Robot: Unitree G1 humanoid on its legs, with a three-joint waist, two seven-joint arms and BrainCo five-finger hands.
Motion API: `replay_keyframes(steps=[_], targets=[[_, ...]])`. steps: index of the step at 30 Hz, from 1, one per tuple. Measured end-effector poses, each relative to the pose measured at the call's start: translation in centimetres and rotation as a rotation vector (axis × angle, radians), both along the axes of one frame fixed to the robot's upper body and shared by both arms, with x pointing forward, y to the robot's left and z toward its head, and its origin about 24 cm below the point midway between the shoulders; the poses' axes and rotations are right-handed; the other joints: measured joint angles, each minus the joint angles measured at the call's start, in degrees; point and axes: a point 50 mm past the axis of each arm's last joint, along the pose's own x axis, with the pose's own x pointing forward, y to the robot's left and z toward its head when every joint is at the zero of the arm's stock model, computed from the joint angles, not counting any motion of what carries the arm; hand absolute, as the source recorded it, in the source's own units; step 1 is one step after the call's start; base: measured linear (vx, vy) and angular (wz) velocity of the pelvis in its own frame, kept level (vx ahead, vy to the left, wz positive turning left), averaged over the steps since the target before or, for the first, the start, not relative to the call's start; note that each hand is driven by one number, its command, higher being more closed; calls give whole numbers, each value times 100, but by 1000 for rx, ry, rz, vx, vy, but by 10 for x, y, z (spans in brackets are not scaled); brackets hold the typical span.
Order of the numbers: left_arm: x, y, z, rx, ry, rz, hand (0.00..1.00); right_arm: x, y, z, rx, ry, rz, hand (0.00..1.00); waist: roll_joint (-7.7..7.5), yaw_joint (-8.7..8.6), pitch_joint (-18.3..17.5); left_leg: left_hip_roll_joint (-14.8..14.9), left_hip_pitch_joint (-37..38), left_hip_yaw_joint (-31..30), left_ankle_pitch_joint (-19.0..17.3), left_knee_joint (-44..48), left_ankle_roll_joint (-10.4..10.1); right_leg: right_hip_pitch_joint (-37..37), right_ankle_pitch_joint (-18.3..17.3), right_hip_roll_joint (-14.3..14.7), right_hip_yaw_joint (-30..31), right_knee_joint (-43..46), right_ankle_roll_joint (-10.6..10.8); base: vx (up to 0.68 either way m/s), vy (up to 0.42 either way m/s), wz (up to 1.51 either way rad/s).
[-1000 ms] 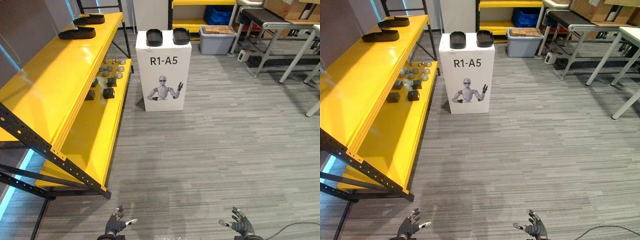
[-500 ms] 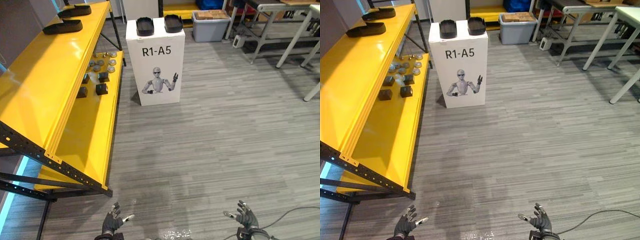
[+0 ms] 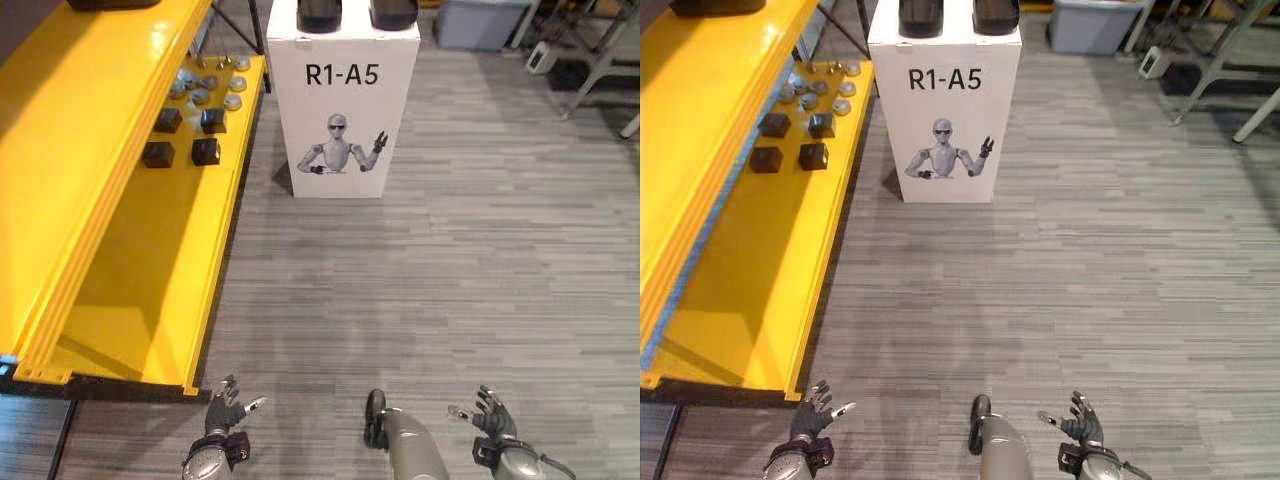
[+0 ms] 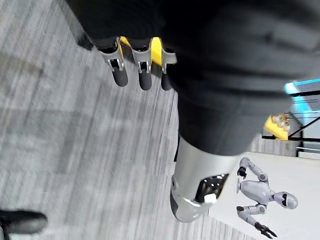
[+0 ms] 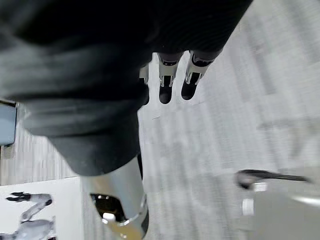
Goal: Walk over and take plastic housings, then place them on the shelf
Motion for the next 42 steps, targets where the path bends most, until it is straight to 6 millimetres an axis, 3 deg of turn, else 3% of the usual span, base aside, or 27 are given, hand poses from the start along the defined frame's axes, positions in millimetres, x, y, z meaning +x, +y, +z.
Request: replay_keyframes(steps=[1, 4, 6, 8, 10, 11, 13, 14, 16, 17, 18, 19, 20, 21, 22, 23, 26, 27, 28, 29, 30, 32, 34, 35, 37, 40, 42], targets=[[-1, -1, 0, -5, 1, -3, 0, 3, 8, 1, 18, -21, 9, 0, -9, 115, 41, 346, -529, 256, -177, 1424, -62, 769, -41, 256, 85, -512, -65, 564, -253, -25], [4, -4, 4, -7, -28, -10, 0, 10, 19, 5, 51, -75, -7, 0, -229, 284, 135, 459, -1437, 711, -470, 2018, -22, 1623, -76, 330, 225, -1207, -116, 448, -184, -21], [8, -7, 7, -7, -46, -27, 0, 16, 20, 6, 58, -86, -16, 0, -236, 461, 150, 217, -2223, 1138, -713, 680, -31, 2221, -78, 339, 404, -1820, -112, 572, -100, -28], [6, -6, 7, -6, -39, -19, 0, 19, 20, 6, 60, -86, -20, 0, -257, 574, 177, -177, -2279, 1138, -666, -1034, -54, 2581, -143, 265, 565, -2101, -7, 473, 44, -47], [2, -8, 5, -12, -29, -15, 0, 21, 18, 5, 56, -78, -27, 0, -218, 603, 154, -474, -2190, 1097, -186, -2871, -66, 2947, -282, 205, 705, -2358, 129, 481, 143, -48], [0, -8, 3, -13, -22, -12, 0, 21, 19, 5, 58, -75, -26, 0, -244, 631, 146, -530, -2160, 1085, 422, -3137, -23, 3100, -453, 147, 843, -2400, 219, 490, 186, -57], [0, -7, 3, -12, -21, -8, 0, 19, 22, 3, 66, -68, -25, 0, -357, 675, 87, -739, -2124, 1069, 772, -3083, 227, 3155, -648, -64, 933, -2259, 270, 490, 174, -31], [3, -11, 4, -23, -30, -11, 0, 17, 21, 1, 66, -54, -29, 0, -437, 655, 76, -874, -2186, 1077, 612, -2826, 485, 2987, -781, -254, 946, -1804, 444, 680, 211, 3], [2, -16, 1, -38, -16, -20, 0, 7, 18, -6, 74, -15, -57, 0, -463, 627, 75, -1000, -2043, 1078, 120, -2409, 576, 2687, -888, -454, 974, -517, 627, 620, 200, 14], [-4, -15, -3, -33, 10, -23, 0, -2, 20, -12, 83, 18, -62, 0, -532, 591, 82, -1110, -1701, 1067, -189, -2358, 610, 2222, -692, -631, 981, 986, 948, 562, 191, 23], [-6, -11, -4, -21, 23, -30, 0, -7, 24, -15, 95, 32, -62, 0, -616, 519, 75, -1235, -1326, 992, -464, -2351, 674, 1678, 116, -868, 1013, 2541, 1407, 568, 175, 29], [-7, -9, -5, -15, 33, -35, 0, -10, 26, -17, 102, 40, -62, 0, -642, 499, 81, -1287, -1125, 943, -590, -2352, 702, 1432, 174, -964, 989, 3213, 1373, 563, 134, 35], [-8, -8, -6, -10, 44, -42, 0, -16, 28, -19, 111, 55, -64, 0, -646, 493, 84, -1311, -691, 879, -781, -2420, 705, 979, 2, -1067, 908, 4086, 1087, 578, 88, 33], [-8, -6, -5, -4, 44, -46, 0, -19, 31, -21, 121, 62, -60, 0, -625, 446, 73, -1299, -224, 770, -906, -2629, 705, 618, -191, -1114, 717, 4290, 843, 577, 67, 32], [-8, -5, -5, -3, 44, -43, 0, -19, 33, -22, 124, 64, -52, 0, -608, 401, 68, -1280, -17, 719, -933, -2775, 696, 443, -270, -1117, 607, 4211, 834, 579, 16, 34], [-8, -4, -5, -5, 43, -39, 0, -19, 36, -22, 130, 62, -44, 0, -566, 346, 58, -1236, 247, 619, -983, -2968, 644, 168, -395, -1110, 414, 3932, 793, 583, -41, 43], [-3, -4, -3, -7, 28, -40, 0, -17, 36, -21, 135, 55, -39, 0, -526, 214, 88, -936, 962, 438, -1033, -3303, 554, -240, -437, -818, -19, 1190, 746, 627, -111, 53], [1, -4, -1, -3, 14, -43, 0, -20, 35, -22, 134, 62, -43, 0, -531, 210, 83, -831, 1121, 394, -1155, -3312, 346, -230, -97, -624, 112, -35, 737, 608, -212, 65], [2, -3, -1, -1, 12, -44, 0, -21, 35, -22, 133, 65, -43, 0, -554, 214, 71, -805, 1204, 347, -1235, -3322, 216, -229, 176, -555, 230, -545, 749, 617, -252, 58], [1, -2, -1, 1, 17, -43, 0, -22, 34, -23, 131, 69, -43, 0, -591, 222, 44, -769, 1353, 266, -1375, -3317, -16, -216, 888, -489, 399, -865, 725, 648, -318, 48], [0, -7, -5, -14, 36, -39, 0, -22, 30, -23, 121, 78, -43, 0, -461, 241, -11, -617, 1473, 149, -1452, -3238, -136, -197, 1293, -369, 422, -594, 327, 788, -408, 37], [-3, -11, -8, -36, 44, -20, 0, -8, 31, -16, 118, 37, -30, 0, -265, 245, -98, -372, 1221, 90, -1282, -2537, -373, -183, 876, -230, 276, -277, 171, 697, -341, 19], [-1, -16, -8, -62, 33, 5, 0, -3, 32, -12, 117, 8, -18, 0, -160, 239, -70, -131, 633, 80, -735, -892, -225, 283, 539, -110, 107, -300, 102, 546, -244, 26], [-1, -20, -8, -75, 34, 8, 0, 0, 35, -10, 112, -1, 0, 0, -148, 266, -57, 159, 173, 105, -333, 331, -181, 752, 459, 18, 45, -550, 15, 388, -182, 10], [2, -24, -7, -82, 25, -4, 0, 7, 40, -6, 117, -30, 7, 0, -160, 328, -72, 460, -421, 377, -631, 1309, -249, 1394, 440, 177, 54, -1026, -15, 429, -162, -3], [5, -29, -6, -89, 18, -22, 0, 5, 37, -7, 114, -29, -18, 0, -221, 399, -56, 481, -991, 770, -853, 447, -250, 1992, 440, 161, 96, -1575, -9, 324, -38, -8], [2, -28, -8, -85, 28, -17, 0, 3, 36, -8, 117, -23, -36, 0, -191, 400, -75, 312, -1012, 774, -803, -1294, -258, 2140, 393, 105, 199, -1696, 113, 264, 102, -26]])
